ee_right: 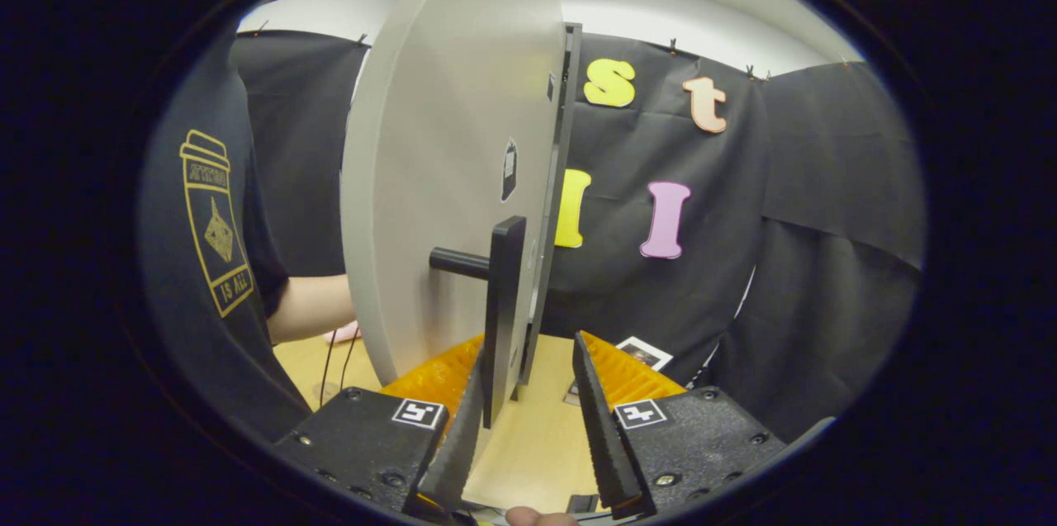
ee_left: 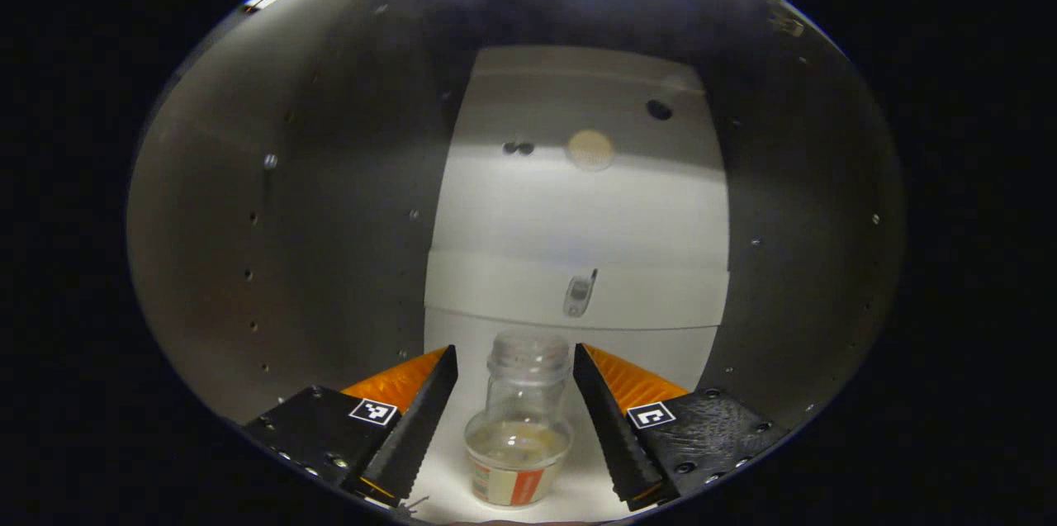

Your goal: Open the cabinet door with the right hand, grasp the bottle in the cabinet with the left hand and place it on the coaster, then close the cabinet door with the right hand.

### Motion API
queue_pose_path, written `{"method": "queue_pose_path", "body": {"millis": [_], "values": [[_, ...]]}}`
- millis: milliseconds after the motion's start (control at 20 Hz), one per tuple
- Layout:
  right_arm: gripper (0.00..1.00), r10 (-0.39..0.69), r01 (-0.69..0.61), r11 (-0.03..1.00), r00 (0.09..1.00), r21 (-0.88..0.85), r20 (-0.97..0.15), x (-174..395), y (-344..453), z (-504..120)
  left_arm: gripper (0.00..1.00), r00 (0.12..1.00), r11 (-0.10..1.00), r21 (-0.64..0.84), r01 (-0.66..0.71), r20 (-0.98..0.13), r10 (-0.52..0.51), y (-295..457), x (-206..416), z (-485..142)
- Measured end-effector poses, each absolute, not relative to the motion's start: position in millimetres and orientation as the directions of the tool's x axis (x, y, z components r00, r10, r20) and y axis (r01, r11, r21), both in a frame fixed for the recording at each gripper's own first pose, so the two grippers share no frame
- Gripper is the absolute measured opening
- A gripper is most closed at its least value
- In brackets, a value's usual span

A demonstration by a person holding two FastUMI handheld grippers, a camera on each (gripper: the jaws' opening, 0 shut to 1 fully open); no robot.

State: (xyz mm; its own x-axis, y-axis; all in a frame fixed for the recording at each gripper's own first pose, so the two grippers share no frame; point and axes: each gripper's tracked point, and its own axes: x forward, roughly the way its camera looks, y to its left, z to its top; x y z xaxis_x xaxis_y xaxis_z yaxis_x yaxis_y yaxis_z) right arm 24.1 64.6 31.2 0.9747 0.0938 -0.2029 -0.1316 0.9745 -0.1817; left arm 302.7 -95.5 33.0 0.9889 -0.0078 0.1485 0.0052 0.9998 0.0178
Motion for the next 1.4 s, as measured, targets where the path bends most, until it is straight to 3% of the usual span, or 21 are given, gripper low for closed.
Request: {"method": "queue_pose_path", "body": {"millis": [50, 100, 150, 200, 250, 350, 400, 500, 550, 600, 650, 800, 900, 950, 1200, 1350, 1400], "values": [[0.61, 0.099, -0.136, 0.974, 0.974, -0.179, -0.202, 23.4, 65.9, 31.7, 0.85, 0.991, 0.998, 0.054, 0.019, 0.132, -0.026, -98.3, 306.5, 28.4], [0.61, 0.102, -0.139, 0.974, 0.974, -0.177, -0.201, 23.4, 66.1, 31.9, 0.72, 0.992, 0.997, 0.076, 0.010, 0.122, -0.019, -96.6, 312.3, 20.6], [0.62, 0.103, -0.139, 0.975, 0.974, -0.176, -0.200, 23.3, 65.7, 32.4, 0.71, 0.994, 0.997, 0.079, 0.011, 0.106, -0.019, -94.5, 315.9, 15.3], [0.62, 0.100, -0.136, 0.975, 0.974, -0.175, -0.201, 23.6, 64.8, 31.9, 0.82, 0.996, 0.997, 0.071, 0.004, 0.084, -0.010, -90.5, 324.3, 10.4], [0.62, 0.098, -0.134, 0.976, 0.975, -0.171, -0.201, 23.8, 64.3, 31.8, 0.71, 0.998, 0.999, 0.051, 0.010, 0.062, -0.013, -87.8, 329.7, 6.1], [0.62, 0.101, -0.136, 0.977, 0.974, -0.167, -0.201, 24.0, 64.8, 31.8, 0.66, 0.998, 1.000, 0.013, 0.027, 0.057, -0.027, -84.3, 338.5, 5.4], [0.62, 0.102, -0.137, 0.976, 0.974, -0.167, -0.202, 24.3, 64.8, 31.7, 0.55, 0.998, 0.999, 0.001, 0.037, 0.054, -0.037, -87.5, 330.1, 8.2], [0.62, 0.103, -0.138, 0.976, 0.974, -0.167, -0.200, 24.8, 64.6, 31.5, 0.45, 0.998, 0.998, -0.021, 0.052, 0.044, -0.051, -87.5, 326.9, 9.2], [0.62, 0.103, -0.137, 0.976, 0.975, -0.167, -0.199, 24.8, 64.2, 31.6, 0.53, 0.998, 0.999, -0.023, 0.048, 0.034, -0.047, -86.8, 325.9, 8.4], [0.62, 0.102, -0.136, 0.977, 0.975, -0.167, -0.197, 24.9, 64.2, 31.6, 0.52, 0.999, 1.000, -0.008, 0.019, 0.044, -0.019, -80.3, 324.7, 12.4], [0.62, 0.099, -0.132, 0.977, 0.976, -0.166, -0.194, 25.1, 64.0, 32.5, 0.45, 0.999, 0.999, -0.004, 0.045, 0.017, -0.045, -83.5, 321.5, 8.8], [0.61, 0.089, -0.118, 0.980, 0.980, -0.159, -0.180, 25.4, 63.7, 33.2, 0.45, 0.999, 0.999, 0.041, 0.035, 0.018, -0.035, -85.1, 313.8, 10.2], [0.62, 0.071, -0.099, 0.983, 0.983, -0.158, -0.171, 24.7, 62.2, 34.2, 0.27, 0.999, 0.999, -0.005, 0.045, 0.010, -0.045, -87.3, 307.0, 11.0], [0.62, 0.058, -0.085, 0.984, 0.984, -0.156, -0.166, 24.7, 61.3, 35.1, 0.37, 0.998, 0.997, -0.046, 0.059, 0.013, -0.058, -89.0, 299.6, 13.5], [0.62, 0.028, -0.041, 0.994, 0.991, -0.102, -0.131, 27.8, 58.9, 36.1, 0.37, 0.996, 0.991, -0.101, 0.086, -0.025, -0.089, -71.4, 254.9, 14.0], [0.61, 0.015, -0.025, 0.996, 0.993, -0.089, -0.113, 27.3, 56.0, 38.8, 0.37, 0.997, 0.995, -0.080, 0.067, 0.030, -0.065, -46.3, 219.6, 29.0], [0.62, 0.006, -0.016, 0.996, 0.994, -0.089, -0.109, 27.5, 53.8, 38.8, 0.49, 0.997, 0.997, -0.061, 0.051, 0.056, -0.047, -35.7, 205.4, 34.4]]}}
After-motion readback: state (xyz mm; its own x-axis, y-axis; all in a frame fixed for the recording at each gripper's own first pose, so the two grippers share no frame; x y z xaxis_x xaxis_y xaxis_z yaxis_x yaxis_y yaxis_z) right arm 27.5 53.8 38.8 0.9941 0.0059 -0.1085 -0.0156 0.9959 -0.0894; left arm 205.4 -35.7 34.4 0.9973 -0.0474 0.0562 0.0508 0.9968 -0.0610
